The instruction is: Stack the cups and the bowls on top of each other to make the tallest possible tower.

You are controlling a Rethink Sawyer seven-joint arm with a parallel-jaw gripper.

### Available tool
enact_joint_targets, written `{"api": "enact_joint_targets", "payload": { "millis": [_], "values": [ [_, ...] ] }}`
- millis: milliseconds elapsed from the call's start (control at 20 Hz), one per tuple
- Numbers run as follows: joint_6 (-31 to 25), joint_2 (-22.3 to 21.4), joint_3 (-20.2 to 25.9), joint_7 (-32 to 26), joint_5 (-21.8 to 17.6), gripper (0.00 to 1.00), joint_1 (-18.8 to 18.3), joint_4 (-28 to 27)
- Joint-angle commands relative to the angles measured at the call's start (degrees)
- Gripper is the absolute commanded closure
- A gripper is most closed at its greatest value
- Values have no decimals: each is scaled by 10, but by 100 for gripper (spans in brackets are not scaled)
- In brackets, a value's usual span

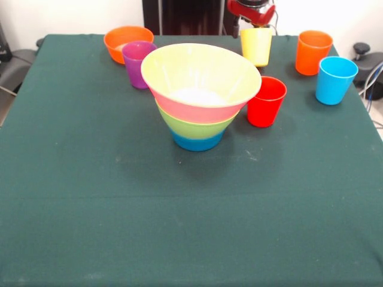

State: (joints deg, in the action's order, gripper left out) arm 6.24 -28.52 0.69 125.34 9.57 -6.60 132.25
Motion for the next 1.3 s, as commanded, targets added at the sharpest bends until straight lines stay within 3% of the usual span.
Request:
{"api": "enact_joint_targets", "payload": {
  "millis": [50,550,1300],
  "values": [
    [30,17,35,81,-9,0,-1,-44],
    [17,9,19,80,3,0,20,-50],
    [20,18,30,78,-4,0,6,-53]
  ]
}}
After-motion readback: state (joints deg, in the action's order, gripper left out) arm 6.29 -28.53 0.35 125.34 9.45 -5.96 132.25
